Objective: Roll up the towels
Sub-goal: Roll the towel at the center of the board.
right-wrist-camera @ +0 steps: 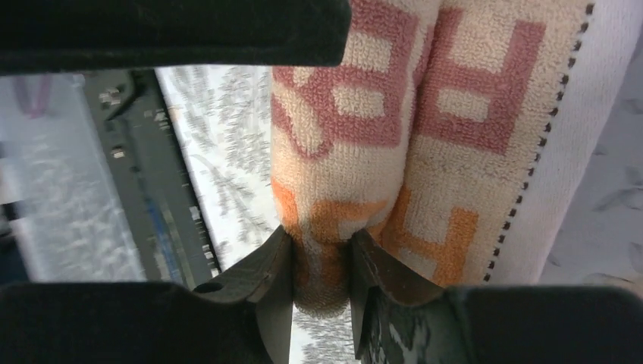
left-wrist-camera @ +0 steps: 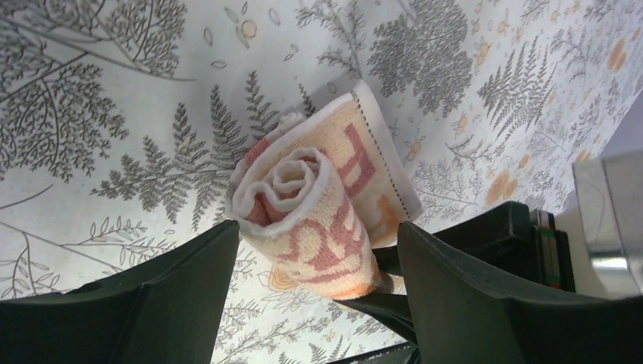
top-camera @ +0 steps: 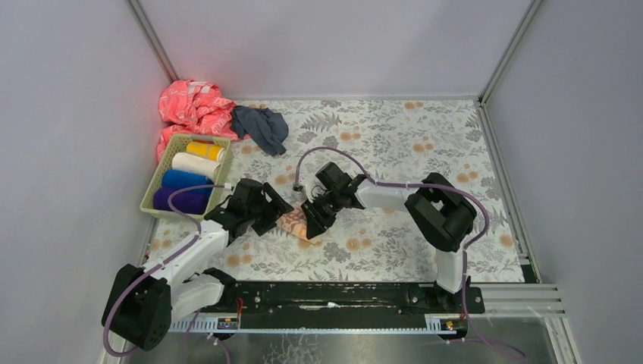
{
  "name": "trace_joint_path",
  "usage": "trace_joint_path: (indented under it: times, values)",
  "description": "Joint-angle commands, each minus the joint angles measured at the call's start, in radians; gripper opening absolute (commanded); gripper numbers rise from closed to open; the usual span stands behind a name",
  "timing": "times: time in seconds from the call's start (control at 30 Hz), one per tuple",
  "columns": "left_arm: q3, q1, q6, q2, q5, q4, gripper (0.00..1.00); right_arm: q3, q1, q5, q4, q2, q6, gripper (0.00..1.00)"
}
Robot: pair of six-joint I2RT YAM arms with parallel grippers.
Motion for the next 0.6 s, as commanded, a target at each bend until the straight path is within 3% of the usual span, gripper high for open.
trace_joint_path:
  times: [0.0,0.3,0.43,0.57]
  values:
    - [-0.045,0.004,-0.030,-0.023,0.048,-0.025,0.76,-0.004,-0.041,-0.316,-0.059,0.087,0.141,0.28]
    - [-0.063,-0.031,-0.044,0.033,0.075,0.039,0.67,-0.015,-0.135,-0.428,0.078,0.206,0.375,0.31]
    - [-0.060,-0.036,-0.019,0.091,0.050,0.054,0.61,-0.016,-0.143,-0.354,0.061,0.198,0.385,0.35]
    - [-0.032,-0.039,0.018,0.176,0.039,0.056,0.58,-0.063,-0.140,-0.217,0.055,0.079,0.351,0.41]
